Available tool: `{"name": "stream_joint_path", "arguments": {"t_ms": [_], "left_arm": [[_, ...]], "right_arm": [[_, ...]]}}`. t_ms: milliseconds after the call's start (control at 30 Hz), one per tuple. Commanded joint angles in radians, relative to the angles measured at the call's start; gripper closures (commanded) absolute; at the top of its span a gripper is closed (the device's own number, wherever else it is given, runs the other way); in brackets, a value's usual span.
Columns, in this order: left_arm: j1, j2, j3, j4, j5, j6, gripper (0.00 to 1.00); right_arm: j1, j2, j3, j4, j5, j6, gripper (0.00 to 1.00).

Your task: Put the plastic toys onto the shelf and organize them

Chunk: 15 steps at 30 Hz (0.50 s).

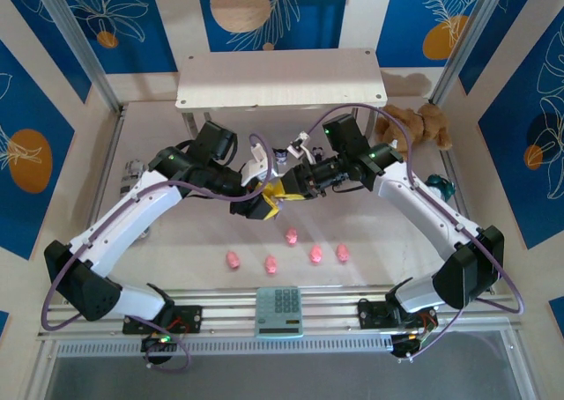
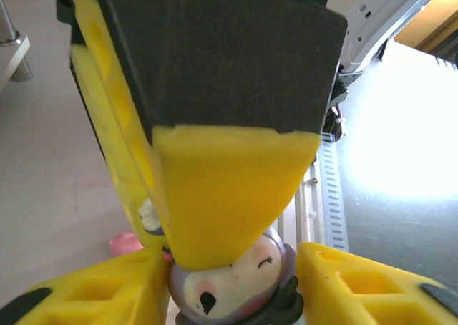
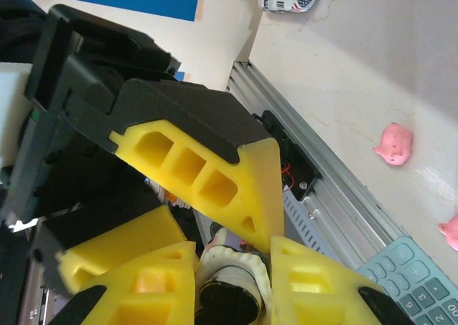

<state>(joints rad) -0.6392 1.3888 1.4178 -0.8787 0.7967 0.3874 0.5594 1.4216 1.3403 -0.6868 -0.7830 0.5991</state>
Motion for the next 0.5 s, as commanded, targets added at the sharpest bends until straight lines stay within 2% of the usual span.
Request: {"name": "stream_joint_path", "arguments": {"t_ms": [0, 200, 333, 433, 467], "left_arm": [[-0.002, -0.007, 0.016, 0.028, 0.025, -0.037, 0.45], [0.042, -0.024, 0.024, 0.129, 0.077, -0.152, 0.37], [0.104, -0.051, 0.026, 0.226, 0.097, -0.276, 0.38], [0.169, -0.059, 0.026, 0.305, 0.051, -0.453, 0.42], [0.201, -0.059, 0.016, 0.347, 0.049, -0.557, 0.44]], "right_arm": [[0.012, -0.012, 0.034, 0.010, 0.005, -0.035, 0.89], [-0.022, -0.094, -0.023, 0.099, 0.080, -0.017, 0.94], [-0.055, -0.144, -0.057, 0.158, 0.094, -0.009, 0.95], [-0.068, -0.188, -0.078, 0.204, 0.114, -0.015, 0.95], [-0.070, -0.204, -0.088, 0.229, 0.125, -0.016, 0.95]]}}
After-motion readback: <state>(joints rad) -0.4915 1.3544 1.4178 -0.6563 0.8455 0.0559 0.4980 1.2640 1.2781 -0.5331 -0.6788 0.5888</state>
